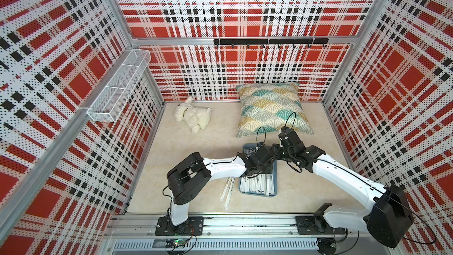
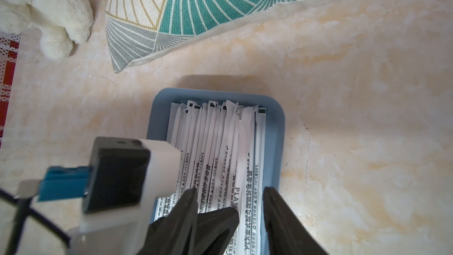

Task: Put the straws into the storage box
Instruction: Place the straw in the storage box.

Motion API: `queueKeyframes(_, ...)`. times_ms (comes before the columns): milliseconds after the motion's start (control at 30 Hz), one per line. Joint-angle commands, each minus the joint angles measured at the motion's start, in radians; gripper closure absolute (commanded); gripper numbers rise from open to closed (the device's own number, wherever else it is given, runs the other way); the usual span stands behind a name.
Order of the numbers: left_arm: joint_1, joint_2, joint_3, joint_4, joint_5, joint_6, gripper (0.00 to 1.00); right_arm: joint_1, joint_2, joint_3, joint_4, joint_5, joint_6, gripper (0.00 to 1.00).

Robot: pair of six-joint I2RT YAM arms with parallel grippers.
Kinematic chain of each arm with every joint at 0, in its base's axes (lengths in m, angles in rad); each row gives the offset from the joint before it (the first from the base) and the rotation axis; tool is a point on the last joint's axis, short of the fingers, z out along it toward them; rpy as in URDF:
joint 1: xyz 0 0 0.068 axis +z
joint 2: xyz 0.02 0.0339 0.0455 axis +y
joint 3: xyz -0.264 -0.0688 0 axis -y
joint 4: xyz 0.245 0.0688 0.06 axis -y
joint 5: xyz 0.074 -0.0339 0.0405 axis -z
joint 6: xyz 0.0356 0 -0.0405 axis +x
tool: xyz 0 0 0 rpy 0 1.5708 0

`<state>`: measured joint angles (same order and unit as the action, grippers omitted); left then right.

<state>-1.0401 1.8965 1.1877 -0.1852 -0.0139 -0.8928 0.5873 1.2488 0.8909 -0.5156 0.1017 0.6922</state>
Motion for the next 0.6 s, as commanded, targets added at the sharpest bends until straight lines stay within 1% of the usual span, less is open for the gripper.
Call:
queueKeyframes(0,-0.014,0.04,0.032,0.027,0.032,-0.014,1.0,-0.007,-0.018,0.03,-0.012,0.006,-0.016,0.49)
queueKeyframes(300,-0.012,0.064,0.034,0.04,0.019,-0.033,1.0,-0.006,-0.025,0.036,-0.021,0.003,-0.016,0.49)
queueKeyframes(567,0.006,0.063,-0.002,0.114,0.06,-0.086,1.0,-0.007,-0.023,0.024,-0.005,-0.008,-0.008,0.5)
